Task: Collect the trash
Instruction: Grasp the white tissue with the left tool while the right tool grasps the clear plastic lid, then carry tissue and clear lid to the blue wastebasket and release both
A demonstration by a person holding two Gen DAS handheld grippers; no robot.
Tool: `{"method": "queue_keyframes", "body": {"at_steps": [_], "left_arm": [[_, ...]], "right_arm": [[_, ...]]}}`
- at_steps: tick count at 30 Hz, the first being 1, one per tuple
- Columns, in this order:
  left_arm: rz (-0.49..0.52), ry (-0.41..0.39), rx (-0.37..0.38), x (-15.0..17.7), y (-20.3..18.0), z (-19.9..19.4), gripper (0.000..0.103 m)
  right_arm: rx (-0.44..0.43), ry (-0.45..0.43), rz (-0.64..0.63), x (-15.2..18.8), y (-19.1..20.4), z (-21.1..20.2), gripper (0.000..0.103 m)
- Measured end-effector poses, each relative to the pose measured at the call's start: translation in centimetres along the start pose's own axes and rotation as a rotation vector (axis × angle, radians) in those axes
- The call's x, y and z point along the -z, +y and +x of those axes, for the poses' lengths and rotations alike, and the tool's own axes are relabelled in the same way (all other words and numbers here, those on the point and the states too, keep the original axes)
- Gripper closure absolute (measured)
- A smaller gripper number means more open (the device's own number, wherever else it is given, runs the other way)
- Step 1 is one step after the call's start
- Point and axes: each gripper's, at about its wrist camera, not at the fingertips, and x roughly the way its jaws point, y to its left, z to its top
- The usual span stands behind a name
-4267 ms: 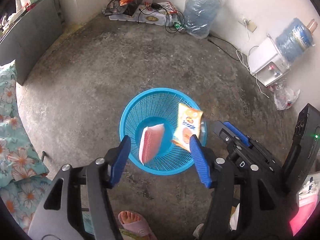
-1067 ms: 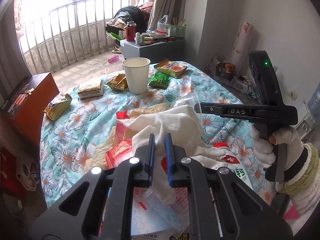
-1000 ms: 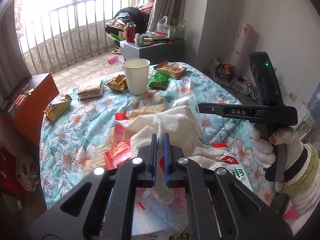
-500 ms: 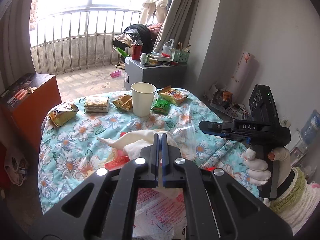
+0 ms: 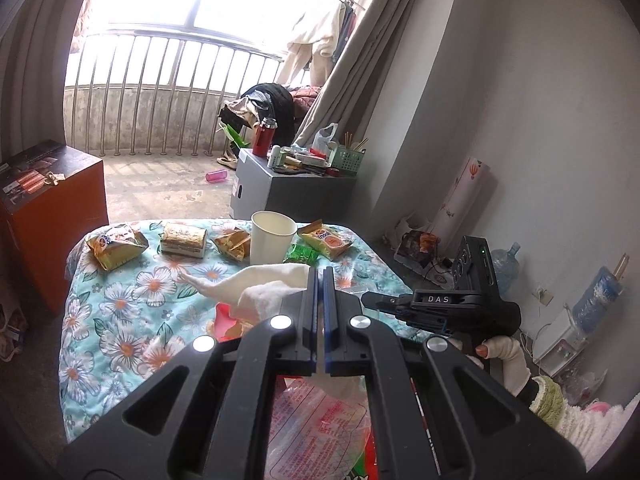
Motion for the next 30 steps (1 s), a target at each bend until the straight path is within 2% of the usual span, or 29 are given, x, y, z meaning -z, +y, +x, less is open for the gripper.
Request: {"method": "queue_keyframes", "body": {"at_steps": [10,19,26,30], "left_arm": [[-0.007,-0.067,0.058,-0.9,-1.6,-1.8,0.103],[0.046,-0.110,0.105,-1.3,-5.1,-3.5,0.103],[0.079,-0.090,0.158,-0.9,-8.4,-3.2,0.103],[0.108,-0.053,0.194,-0.4,-10.8,-1.9,0.103]], "right_arm": [[-0.059,-0.155,0.013,-0.2,0.3,-7.9,0.096],[-0.044,-0.296,0.029,2.6,-0.4,-15.6,0.096],[0.001,-0.378,0.064,5.8,-2.0,-20.6,0.096],[0.020,-0.415,0.107,7.4,-3.8,-23.2,0.096]]}}
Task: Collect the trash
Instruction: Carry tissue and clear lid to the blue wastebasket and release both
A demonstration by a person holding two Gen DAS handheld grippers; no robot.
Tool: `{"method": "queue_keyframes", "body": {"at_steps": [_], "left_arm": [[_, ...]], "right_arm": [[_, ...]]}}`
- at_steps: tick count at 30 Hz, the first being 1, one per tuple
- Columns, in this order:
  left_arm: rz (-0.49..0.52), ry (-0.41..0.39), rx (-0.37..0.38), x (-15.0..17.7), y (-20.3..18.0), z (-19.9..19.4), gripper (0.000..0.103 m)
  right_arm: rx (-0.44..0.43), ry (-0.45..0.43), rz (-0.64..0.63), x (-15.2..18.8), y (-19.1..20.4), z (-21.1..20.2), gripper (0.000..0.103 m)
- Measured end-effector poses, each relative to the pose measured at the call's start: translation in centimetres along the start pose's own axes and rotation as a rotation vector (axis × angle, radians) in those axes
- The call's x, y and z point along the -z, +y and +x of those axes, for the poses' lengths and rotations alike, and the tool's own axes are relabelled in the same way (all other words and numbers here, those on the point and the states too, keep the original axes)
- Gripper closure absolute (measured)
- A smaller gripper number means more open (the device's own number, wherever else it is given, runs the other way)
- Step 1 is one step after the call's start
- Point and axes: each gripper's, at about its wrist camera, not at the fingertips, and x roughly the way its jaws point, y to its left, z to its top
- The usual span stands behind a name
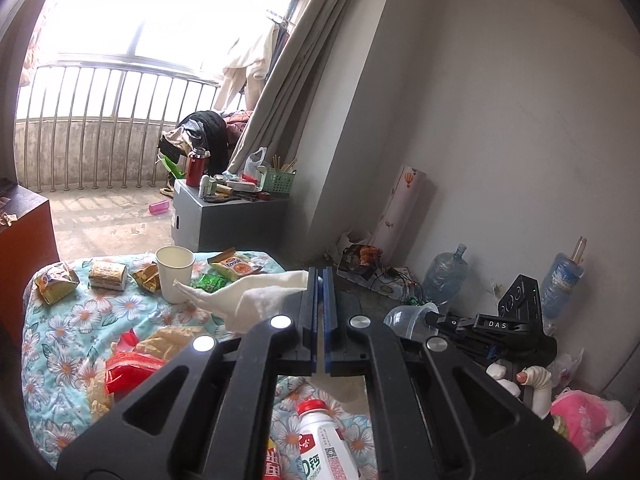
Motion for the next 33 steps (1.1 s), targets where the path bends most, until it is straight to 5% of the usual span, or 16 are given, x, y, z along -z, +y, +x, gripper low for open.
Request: {"method": "queue_keyframes", "body": {"at_steps": [21,28,33], "left_arm": [[0.182,0.258,0.219,3.4,-16.4,15.5,0.103],[0.189,0.520,0.371,6.8,-23.0,26.2,0.103],[0.288,0.646,0.385,11.9,-28.1,33.5,0.103]], "right_arm": [[0.134,-0.205,0.188,-1.8,-12.1,-12.5,0.096],[0.266,-0.262,0.274,-3.7,-18.6,-16.1,0.096],[0.352,-0.248,0.386,-5.1,-25.4,-16.5,0.096]]}}
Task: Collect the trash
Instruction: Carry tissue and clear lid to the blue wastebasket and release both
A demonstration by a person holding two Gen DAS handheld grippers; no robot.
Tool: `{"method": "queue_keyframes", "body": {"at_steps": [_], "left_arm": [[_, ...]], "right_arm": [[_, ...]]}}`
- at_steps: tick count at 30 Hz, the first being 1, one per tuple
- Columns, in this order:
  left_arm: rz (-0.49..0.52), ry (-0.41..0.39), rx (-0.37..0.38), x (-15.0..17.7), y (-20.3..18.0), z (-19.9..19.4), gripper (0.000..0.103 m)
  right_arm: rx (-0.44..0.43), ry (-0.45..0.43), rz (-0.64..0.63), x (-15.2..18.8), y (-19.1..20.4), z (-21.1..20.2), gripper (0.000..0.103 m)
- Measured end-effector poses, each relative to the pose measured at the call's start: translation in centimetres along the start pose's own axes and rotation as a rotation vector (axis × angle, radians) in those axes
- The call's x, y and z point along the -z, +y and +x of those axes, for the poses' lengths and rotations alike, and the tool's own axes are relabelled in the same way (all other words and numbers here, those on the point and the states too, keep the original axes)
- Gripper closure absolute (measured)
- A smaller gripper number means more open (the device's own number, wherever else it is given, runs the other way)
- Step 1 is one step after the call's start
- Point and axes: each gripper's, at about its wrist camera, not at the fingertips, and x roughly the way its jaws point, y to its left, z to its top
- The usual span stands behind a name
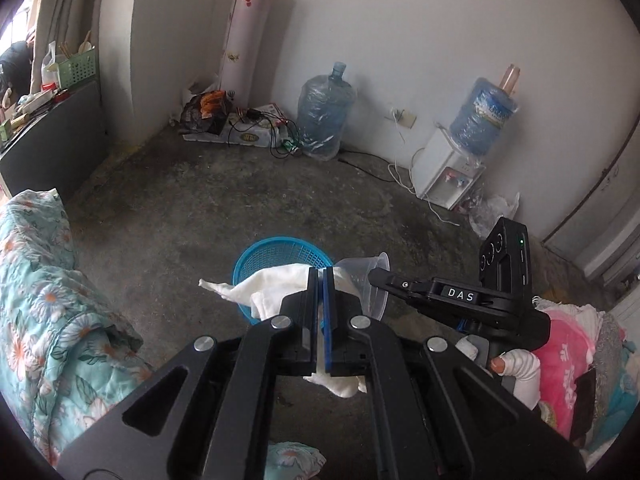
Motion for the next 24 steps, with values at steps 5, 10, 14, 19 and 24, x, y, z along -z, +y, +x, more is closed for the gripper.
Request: {"method": "queue_keyframes", "body": {"at_steps": [5,10,14,19,24], "left_arm": [[0.025,0.085,-0.011,-0.9,-0.9,8.2,0.103],[0.030,0.129,-0.006,-1.6,-1.1,14.8,0.096],[-0.029,0.172,-0.045,-1.4,-0.5,18.1,0.074],[-0.037,0.138,-0.031,-1.2,-0.2,16.5,0.070],[-0.033,0.055,-0.035,-1.8,-0.5,11.6,0.064]], "right_arm": [[0.068,0.050,0.062,-4.1,-3.9,4.1,0.096],[0.160,0.094,0.078,-7.5,-6.6,8.9,0.087],[0.300,0.116,0.108,-8.4,-9.3,11.8,0.059],[0.290,0.109,0.153,-7.0,-11.1,11.8,0.059],[0.253,0.058,0.162,-5.4,-10.6,9.6,0.059]]}}
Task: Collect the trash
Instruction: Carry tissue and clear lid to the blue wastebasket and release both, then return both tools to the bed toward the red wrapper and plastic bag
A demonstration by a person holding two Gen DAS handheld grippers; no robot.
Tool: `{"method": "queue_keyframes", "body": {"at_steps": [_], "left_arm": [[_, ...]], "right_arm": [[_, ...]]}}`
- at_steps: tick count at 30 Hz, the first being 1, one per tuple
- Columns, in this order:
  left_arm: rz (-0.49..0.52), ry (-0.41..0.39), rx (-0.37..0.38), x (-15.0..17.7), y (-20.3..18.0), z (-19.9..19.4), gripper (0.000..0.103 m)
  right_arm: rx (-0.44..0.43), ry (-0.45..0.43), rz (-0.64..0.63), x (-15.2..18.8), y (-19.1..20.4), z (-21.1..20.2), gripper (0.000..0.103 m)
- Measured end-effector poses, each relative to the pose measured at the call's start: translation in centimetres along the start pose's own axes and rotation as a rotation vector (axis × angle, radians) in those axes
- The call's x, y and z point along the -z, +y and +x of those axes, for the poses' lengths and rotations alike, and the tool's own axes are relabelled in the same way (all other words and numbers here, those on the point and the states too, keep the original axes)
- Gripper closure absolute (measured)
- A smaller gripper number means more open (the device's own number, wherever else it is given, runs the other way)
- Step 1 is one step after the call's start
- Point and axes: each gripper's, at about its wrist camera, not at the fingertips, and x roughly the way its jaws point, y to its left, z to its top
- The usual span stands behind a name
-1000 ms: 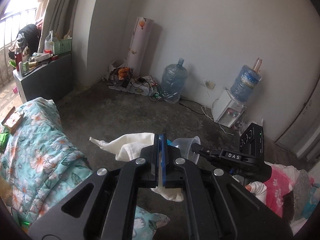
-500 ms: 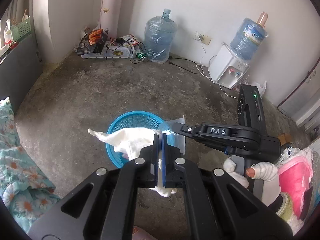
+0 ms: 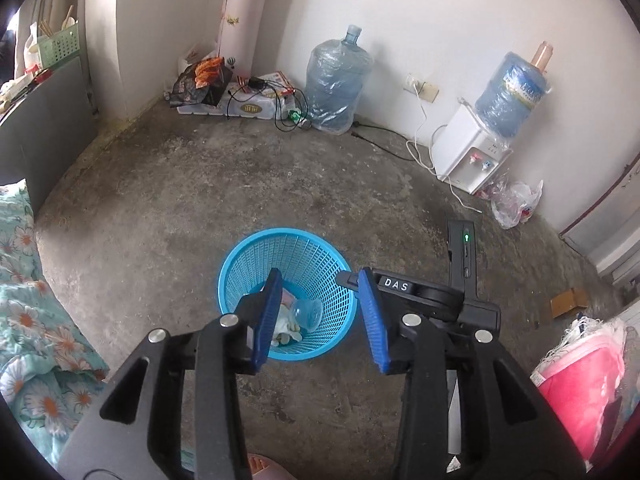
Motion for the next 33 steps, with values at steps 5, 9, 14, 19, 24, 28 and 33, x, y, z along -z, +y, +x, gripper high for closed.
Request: {"method": "queue_keyframes", "body": {"at_steps": [5,9,14,19,24,28,33], "left_arm": [[-0.021,-0.167,-0.049,0.7,0.2,-8.2,0.053],[-0.072,-0.269,-0.095,2.3,1.0,-15.5,0.048],[-0.123,-0.354,-0.163,5.8,1.8,-24.0,0.037],[-0.180,-0.413,-0.223,10.6,3.5,-31.3,0.031],[-0.237,-0.503,-0.345,15.7,6.0,-39.4,0.027],[-0.321,-0.569,-0.493,20.3,8.6,-45.6,0.023],[-0.456,-0.604,-0.620,26.4,12.0,-50.9,0.023]], "right_arm": [[-0.051,-0.056,-0.073,3.9,2.2,-4.2,0.059],[-0.081,-0.070,-0.162,8.1,5.0,-7.4,0.059],[-0.126,-0.056,-0.293,13.1,9.3,-10.5,0.049],[-0.168,-0.027,-0.421,17.2,13.2,-13.0,0.045],[-0.220,0.015,-0.525,21.0,16.5,-14.8,0.043],[-0.264,0.072,-0.578,23.7,18.8,-14.8,0.041],[-0.292,0.173,-0.657,27.6,22.1,-13.5,0.041]]}}
